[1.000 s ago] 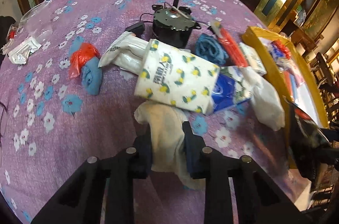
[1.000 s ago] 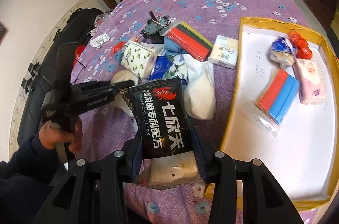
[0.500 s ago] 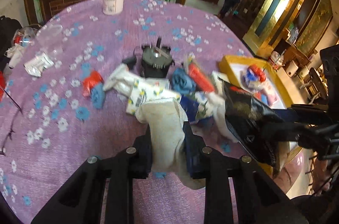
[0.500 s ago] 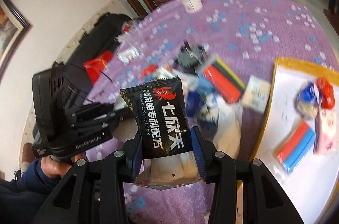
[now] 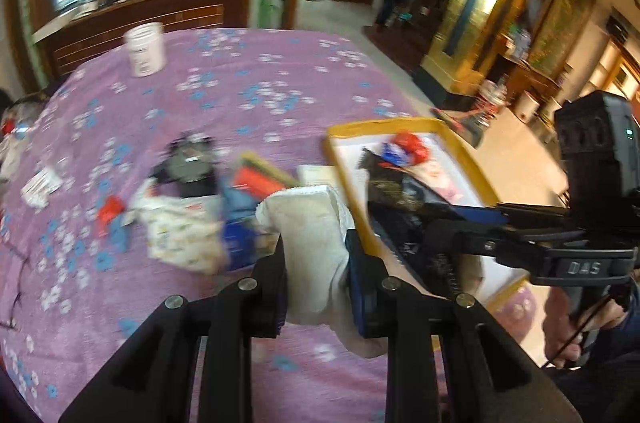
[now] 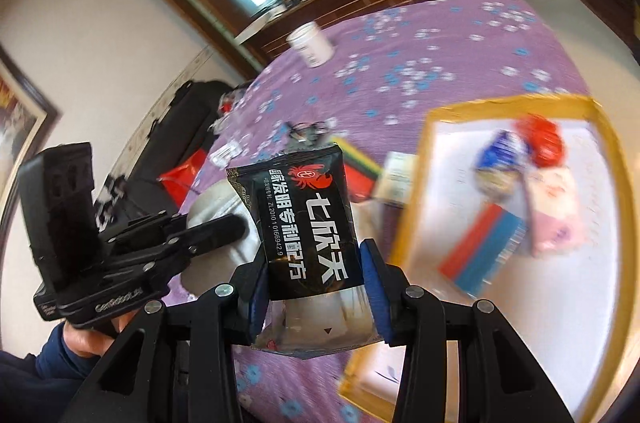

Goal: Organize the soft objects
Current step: 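Carry the white glove and black snack bag over the tray with both tools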

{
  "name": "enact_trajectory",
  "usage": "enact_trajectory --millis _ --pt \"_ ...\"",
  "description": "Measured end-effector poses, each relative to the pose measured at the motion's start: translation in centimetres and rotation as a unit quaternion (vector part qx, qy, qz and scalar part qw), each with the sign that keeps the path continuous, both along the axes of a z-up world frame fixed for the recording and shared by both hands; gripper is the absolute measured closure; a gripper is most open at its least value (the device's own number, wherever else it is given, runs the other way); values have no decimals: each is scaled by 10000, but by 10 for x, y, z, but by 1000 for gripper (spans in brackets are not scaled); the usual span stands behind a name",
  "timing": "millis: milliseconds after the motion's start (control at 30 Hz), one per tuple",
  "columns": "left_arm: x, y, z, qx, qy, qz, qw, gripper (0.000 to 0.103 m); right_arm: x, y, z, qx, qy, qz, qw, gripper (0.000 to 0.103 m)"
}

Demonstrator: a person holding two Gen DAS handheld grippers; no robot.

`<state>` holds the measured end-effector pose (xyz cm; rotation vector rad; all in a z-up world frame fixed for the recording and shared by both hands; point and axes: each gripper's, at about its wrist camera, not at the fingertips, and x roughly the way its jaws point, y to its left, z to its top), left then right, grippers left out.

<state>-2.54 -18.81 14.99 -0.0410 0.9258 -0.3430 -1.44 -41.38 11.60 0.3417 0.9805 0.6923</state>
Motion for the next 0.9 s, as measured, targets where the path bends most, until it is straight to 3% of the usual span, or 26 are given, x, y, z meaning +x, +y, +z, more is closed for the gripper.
enact_trajectory --millis 267,500,667,900 --pt "9 -70 -12 23 207 -741 9970 79 -15 -75 -15 -20 213 -860 9961 57" --pt "19 -120 -38 78 484 -1288 9905 79 -27 -132 -29 -127 527 -1666 9845 57" --pt "20 -149 -63 196 691 -1598 9845 79 -29 -144 -38 -268 704 -1829 9802 57" --pt "18 -160 -84 353 826 -1668 9819 79 -23 -140 -48 -485 836 -1883 9774 57"
